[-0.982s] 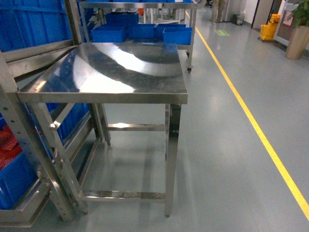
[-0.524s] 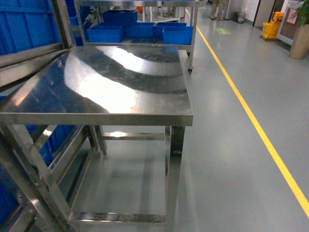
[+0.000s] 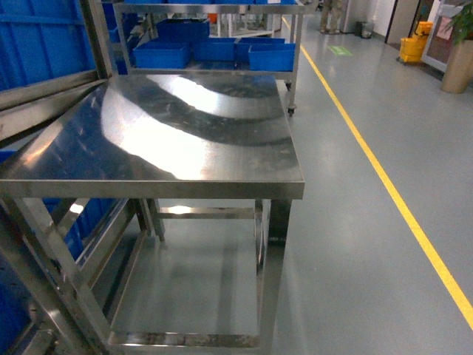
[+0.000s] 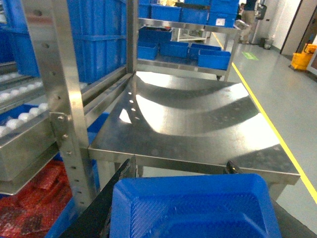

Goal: Pick blue part to blue bin on bottom shelf

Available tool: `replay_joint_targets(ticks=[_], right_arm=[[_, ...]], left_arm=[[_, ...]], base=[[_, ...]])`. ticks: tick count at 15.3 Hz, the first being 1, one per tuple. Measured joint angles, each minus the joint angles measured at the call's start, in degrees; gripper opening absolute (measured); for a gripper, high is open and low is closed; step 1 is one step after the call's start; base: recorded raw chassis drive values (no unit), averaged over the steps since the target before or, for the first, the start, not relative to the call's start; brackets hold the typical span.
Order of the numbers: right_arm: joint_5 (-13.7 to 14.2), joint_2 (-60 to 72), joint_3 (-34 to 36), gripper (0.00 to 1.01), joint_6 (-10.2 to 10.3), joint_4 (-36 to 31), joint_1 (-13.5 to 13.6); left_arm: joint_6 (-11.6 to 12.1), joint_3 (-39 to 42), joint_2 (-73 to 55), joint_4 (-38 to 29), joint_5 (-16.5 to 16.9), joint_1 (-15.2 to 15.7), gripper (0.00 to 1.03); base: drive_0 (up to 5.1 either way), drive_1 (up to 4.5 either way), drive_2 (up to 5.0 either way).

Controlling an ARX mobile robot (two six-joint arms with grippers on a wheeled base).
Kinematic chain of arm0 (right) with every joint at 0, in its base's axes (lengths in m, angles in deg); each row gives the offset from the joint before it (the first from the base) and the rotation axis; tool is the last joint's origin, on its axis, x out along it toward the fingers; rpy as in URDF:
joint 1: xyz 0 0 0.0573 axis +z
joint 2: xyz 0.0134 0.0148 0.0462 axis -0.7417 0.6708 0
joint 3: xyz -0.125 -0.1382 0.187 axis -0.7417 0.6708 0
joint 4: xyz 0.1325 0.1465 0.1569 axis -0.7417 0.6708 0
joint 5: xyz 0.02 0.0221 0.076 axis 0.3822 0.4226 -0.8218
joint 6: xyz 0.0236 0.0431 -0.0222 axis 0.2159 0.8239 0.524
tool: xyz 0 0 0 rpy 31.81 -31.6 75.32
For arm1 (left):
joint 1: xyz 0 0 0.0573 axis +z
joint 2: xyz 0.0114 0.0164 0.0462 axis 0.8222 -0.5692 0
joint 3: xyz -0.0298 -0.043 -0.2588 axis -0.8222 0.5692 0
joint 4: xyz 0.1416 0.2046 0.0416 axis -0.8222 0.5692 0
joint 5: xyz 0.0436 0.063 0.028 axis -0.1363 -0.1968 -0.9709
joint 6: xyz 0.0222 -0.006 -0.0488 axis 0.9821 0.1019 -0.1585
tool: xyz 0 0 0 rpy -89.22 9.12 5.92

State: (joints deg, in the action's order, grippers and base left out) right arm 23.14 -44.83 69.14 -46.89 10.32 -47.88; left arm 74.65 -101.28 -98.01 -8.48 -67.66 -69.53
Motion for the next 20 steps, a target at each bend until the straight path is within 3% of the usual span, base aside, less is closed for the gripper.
replay_joint_targets(ticks=[20], right_arm=[[0.0,0.0,0.0,0.98,0.0,0.0,0.0]], left_arm=[[0.0,0.0,0.0,0.0,-0.1,0.0,0.43]], base=[[-4.9,2.57,2.6]])
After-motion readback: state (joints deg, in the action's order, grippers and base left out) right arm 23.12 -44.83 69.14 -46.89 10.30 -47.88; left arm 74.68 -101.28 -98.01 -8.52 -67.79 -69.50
